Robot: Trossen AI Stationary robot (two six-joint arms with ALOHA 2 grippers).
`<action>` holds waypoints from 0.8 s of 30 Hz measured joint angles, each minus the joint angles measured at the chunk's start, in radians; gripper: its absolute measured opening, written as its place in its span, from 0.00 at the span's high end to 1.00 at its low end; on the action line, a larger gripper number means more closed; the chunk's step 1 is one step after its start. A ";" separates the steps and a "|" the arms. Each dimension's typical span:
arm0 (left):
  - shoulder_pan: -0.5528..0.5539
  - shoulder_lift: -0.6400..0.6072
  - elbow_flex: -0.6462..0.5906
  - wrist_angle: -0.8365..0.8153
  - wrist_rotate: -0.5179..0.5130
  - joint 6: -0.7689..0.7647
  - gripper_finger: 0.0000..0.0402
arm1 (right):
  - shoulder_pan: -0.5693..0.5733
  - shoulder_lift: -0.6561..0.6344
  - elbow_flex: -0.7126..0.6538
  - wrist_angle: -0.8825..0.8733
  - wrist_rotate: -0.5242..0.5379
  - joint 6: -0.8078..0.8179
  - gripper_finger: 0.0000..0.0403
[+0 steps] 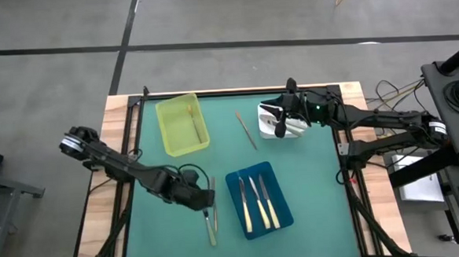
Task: Sort silverware by color (type)
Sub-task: Put the green knife into the white bin
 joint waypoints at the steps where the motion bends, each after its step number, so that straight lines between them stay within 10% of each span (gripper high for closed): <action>1: -0.006 0.021 0.024 -0.027 -0.007 0.000 0.36 | 0.000 -0.001 0.000 0.000 0.000 -0.005 0.89; 24: -0.112 0.268 0.204 -0.209 -0.055 -0.061 0.36 | 0.000 -0.033 0.043 -0.104 0.001 -0.001 0.89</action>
